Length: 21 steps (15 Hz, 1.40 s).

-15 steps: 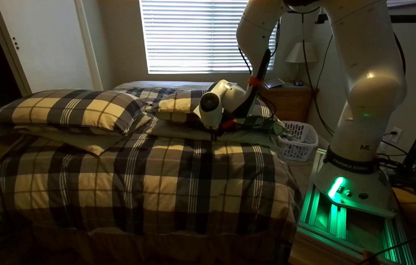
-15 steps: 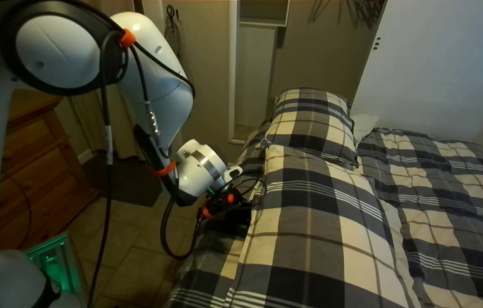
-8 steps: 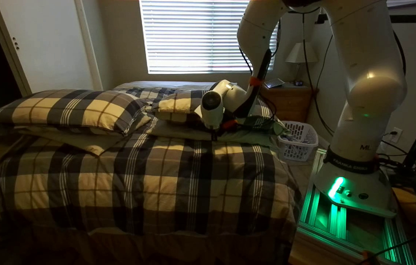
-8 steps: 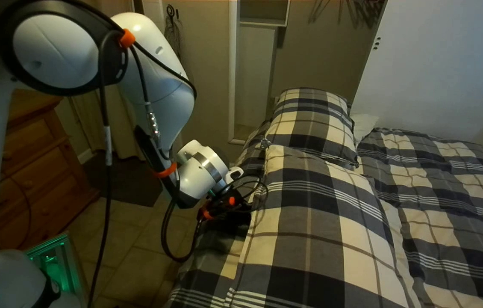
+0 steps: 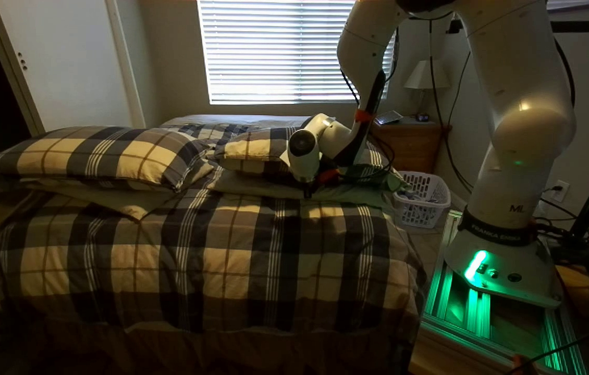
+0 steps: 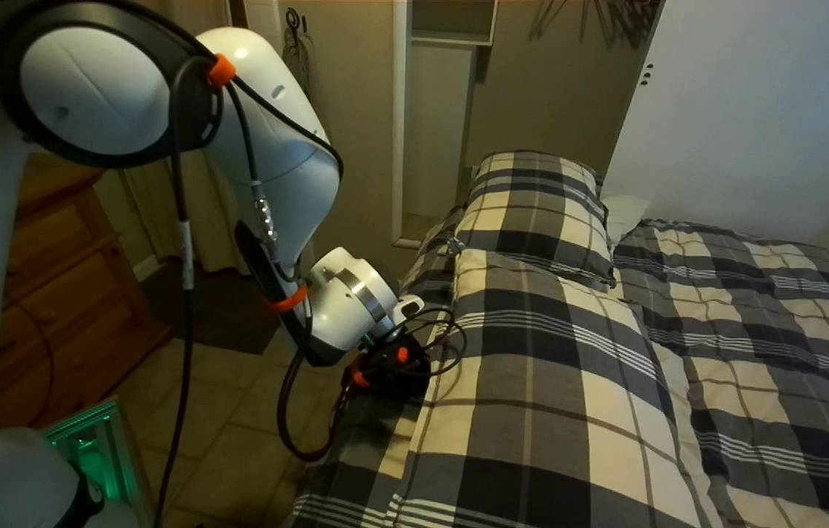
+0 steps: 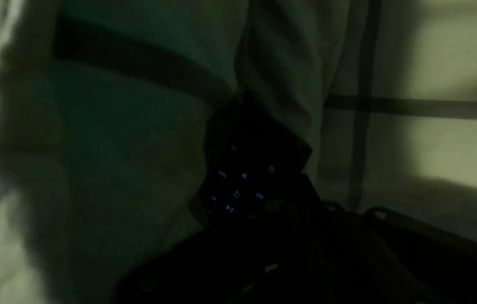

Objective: Place the remote under the pillow on the right

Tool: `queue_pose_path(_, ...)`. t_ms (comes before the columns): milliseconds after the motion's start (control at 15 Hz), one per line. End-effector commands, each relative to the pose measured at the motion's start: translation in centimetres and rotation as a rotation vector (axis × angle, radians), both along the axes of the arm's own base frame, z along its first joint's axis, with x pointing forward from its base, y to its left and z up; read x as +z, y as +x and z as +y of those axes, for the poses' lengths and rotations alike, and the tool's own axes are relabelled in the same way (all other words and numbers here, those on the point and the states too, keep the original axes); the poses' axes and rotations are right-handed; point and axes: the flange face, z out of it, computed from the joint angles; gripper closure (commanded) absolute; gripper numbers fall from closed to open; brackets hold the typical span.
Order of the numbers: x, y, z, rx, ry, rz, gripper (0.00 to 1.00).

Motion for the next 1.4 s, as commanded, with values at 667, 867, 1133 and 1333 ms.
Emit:
queue_pose_path(667,-0.3,-0.3,-2.0,0.144,-0.131,-0.014,0.99)
queue_pose_path(867,0.6,-0.3,-1.0,0.115,-0.023,-0.010,0.72)
queue_pose_path(1133,1.9,-0.9,1.2,0.061,0.129,0.001,0.52)
queue_pose_path(1333,3.1,-1.2,3.2,0.029,0.202,0.005,0.32)
